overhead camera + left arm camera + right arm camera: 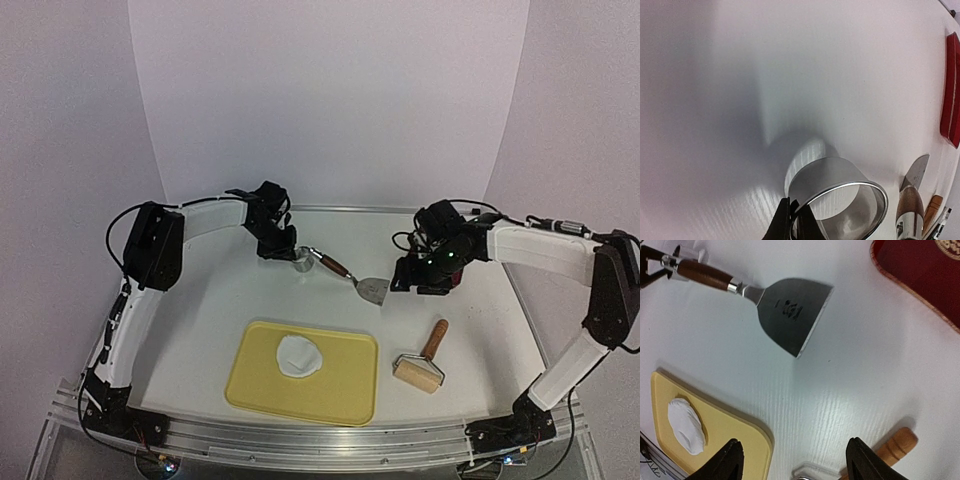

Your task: Roll out the dumpling wrappers from the dough

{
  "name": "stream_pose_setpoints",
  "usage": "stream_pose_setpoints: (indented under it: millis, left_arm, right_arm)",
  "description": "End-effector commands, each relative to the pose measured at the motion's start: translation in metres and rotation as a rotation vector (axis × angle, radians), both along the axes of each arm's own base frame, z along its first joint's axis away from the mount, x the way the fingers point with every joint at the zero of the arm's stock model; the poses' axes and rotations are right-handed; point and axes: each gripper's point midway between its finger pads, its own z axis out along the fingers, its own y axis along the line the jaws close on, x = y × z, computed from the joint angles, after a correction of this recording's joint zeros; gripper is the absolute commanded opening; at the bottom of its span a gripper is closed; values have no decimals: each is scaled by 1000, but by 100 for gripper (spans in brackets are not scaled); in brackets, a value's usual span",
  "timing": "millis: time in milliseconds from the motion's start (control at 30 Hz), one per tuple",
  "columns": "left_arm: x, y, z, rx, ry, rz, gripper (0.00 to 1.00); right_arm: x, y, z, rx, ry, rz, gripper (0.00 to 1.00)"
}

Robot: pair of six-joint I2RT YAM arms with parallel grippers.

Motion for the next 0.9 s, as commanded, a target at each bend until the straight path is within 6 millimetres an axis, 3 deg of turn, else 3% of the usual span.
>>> stream_pose_setpoints:
  millis: [0,100,200,400,500,700,867]
  left_arm:
    - [-2,18,84,6,-152,24,0]
    - [-18,31,94,15,-150,51,0]
    - [-40,48,90,40,-113,77,0]
    - [-76,67,99,24,-79,102,0]
    - [-90,74,101,18,-68,106,0]
    - [-110,86,101,43,-36,104,0]
    - [-123,95,107,56,-33,93,0]
  right_arm:
    - [-22,24,-29,-63,111,51,65]
    - [-34,40,-44,-69,172,92,62]
    - [-47,54,-55,-86,209,136,60]
    - [-75,64,-72,-102,282,184,55]
    - [-85,68,-79,-94,319,214,44]
    - [-91,76,-94,-117,352,245,39]
    - [-87,76,-101,-145,348,238,27]
